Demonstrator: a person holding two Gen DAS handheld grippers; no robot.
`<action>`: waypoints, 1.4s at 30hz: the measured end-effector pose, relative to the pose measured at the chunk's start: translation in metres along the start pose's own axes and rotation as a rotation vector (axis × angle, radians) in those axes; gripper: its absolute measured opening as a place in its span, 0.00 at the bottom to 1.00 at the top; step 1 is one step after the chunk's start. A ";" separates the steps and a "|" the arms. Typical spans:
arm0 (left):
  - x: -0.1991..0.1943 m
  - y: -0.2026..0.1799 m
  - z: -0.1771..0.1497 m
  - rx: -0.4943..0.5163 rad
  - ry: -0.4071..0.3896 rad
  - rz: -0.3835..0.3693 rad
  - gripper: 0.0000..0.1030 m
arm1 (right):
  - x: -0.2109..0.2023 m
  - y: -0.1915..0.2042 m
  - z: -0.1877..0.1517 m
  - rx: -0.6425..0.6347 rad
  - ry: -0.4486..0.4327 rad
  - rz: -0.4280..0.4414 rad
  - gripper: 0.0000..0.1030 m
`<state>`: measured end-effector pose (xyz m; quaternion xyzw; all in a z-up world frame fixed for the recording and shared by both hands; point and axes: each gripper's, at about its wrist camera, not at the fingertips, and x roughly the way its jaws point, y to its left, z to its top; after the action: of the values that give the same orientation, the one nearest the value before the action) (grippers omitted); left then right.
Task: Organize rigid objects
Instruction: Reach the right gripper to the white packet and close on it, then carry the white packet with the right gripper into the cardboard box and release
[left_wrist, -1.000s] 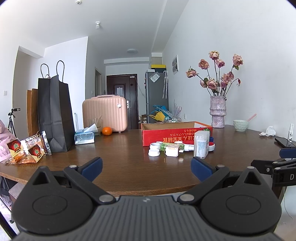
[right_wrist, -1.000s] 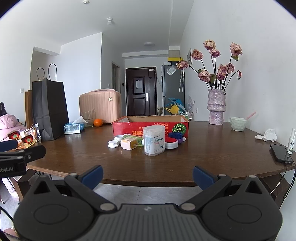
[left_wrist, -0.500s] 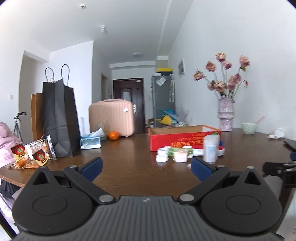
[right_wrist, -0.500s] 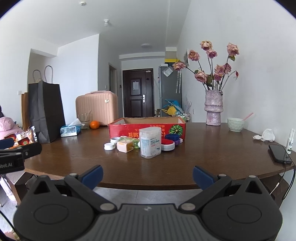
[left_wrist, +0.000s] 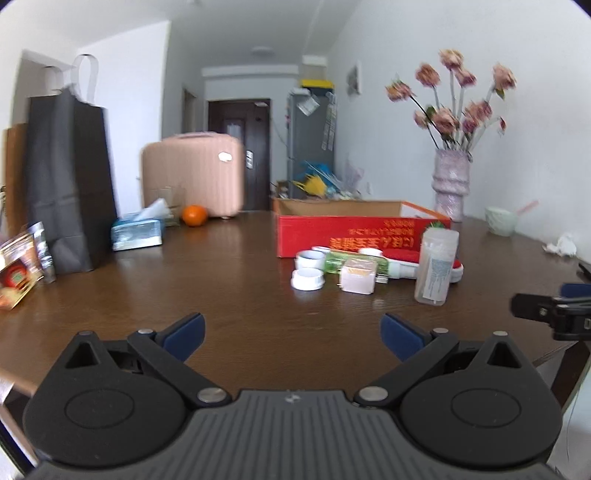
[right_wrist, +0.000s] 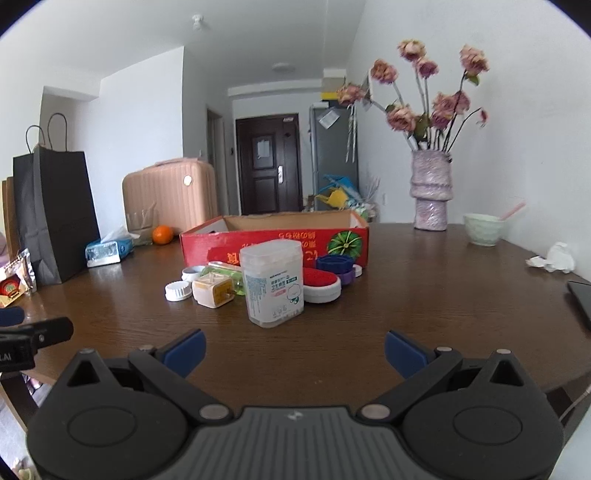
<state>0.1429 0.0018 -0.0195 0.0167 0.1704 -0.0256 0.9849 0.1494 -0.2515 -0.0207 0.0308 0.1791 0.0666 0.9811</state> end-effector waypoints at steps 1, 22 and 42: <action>0.008 -0.004 0.005 0.025 0.014 -0.002 1.00 | 0.009 -0.002 0.004 -0.003 0.014 0.017 1.00; 0.092 -0.024 0.036 -0.033 0.151 0.022 1.00 | 0.116 -0.008 0.062 0.140 0.042 0.272 0.64; 0.144 -0.108 0.050 -0.237 0.362 -0.379 0.58 | 0.089 -0.113 0.018 0.474 0.192 0.192 0.46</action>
<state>0.2891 -0.1149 -0.0238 -0.1262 0.3455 -0.1859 0.9111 0.2523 -0.3515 -0.0442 0.2699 0.2781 0.1181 0.9143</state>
